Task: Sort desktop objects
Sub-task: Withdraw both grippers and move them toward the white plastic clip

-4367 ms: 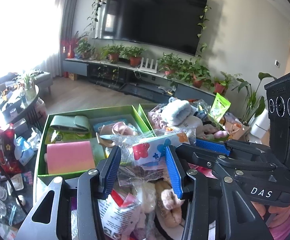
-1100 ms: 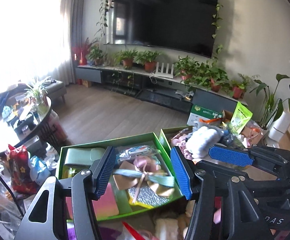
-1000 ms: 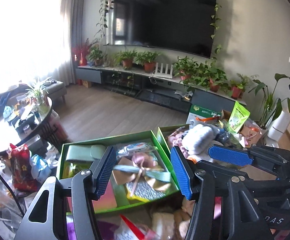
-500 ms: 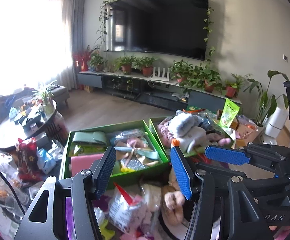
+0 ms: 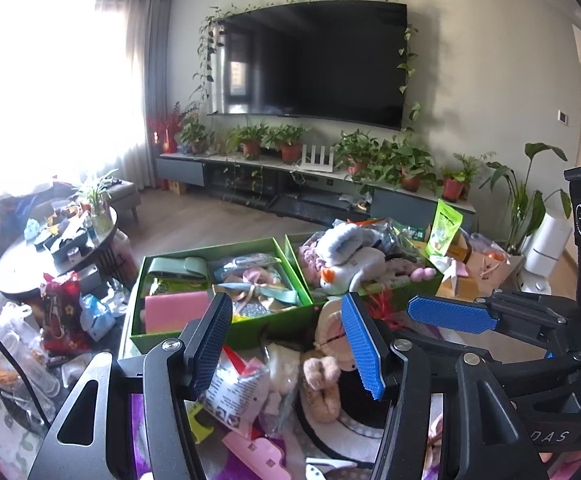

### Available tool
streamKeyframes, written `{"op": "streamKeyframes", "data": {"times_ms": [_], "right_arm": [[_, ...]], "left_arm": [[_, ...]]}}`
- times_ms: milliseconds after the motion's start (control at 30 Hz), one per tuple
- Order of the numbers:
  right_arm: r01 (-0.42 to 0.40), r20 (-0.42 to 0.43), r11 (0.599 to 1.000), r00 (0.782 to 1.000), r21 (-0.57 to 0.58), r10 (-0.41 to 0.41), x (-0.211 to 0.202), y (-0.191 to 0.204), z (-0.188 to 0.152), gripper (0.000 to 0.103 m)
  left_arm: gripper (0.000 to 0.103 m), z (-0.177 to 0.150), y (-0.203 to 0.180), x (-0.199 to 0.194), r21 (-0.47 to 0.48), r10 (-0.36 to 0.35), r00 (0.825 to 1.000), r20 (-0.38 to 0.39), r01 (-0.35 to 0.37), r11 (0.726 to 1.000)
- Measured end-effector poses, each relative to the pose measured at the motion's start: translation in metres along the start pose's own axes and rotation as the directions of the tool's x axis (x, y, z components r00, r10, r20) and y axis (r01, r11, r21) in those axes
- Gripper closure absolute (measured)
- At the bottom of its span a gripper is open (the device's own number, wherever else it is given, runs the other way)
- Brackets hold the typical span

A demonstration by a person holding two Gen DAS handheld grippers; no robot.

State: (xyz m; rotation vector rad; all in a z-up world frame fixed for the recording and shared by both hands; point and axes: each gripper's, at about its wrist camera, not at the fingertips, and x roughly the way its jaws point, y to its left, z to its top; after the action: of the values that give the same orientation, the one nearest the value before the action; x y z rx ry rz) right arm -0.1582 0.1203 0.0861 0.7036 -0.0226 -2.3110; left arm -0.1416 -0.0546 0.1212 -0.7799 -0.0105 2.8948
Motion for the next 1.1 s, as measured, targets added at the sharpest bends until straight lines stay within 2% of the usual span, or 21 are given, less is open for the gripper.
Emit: {"op": "streamKeyframes", "data": {"times_ms": [367, 567, 1100], "right_arm": [[-0.005, -0.045, 1.0, 0.999, -0.011, 0.004, -0.006, 0.007, -0.043, 0.062], [0.003, -0.072, 1.0, 0.997, -0.012, -0.004, -0.004, 0.008, -0.069, 0.061], [-0.014, -0.164, 0.999, 0.986, 0.043, 0.021, 0.012, -0.003, -0.123, 0.061]], "left_arm": [[0.045, -0.048, -0.008, -0.009, -0.018, 0.026, 1.0, -0.006, -0.026, 1.0], [0.045, -0.076, -0.012, -0.005, -0.04, 0.005, 0.999, -0.05, -0.007, 0.999], [0.045, -0.129, -0.018, 0.008, -0.088, 0.022, 0.994, -0.105, -0.032, 0.996]]}}
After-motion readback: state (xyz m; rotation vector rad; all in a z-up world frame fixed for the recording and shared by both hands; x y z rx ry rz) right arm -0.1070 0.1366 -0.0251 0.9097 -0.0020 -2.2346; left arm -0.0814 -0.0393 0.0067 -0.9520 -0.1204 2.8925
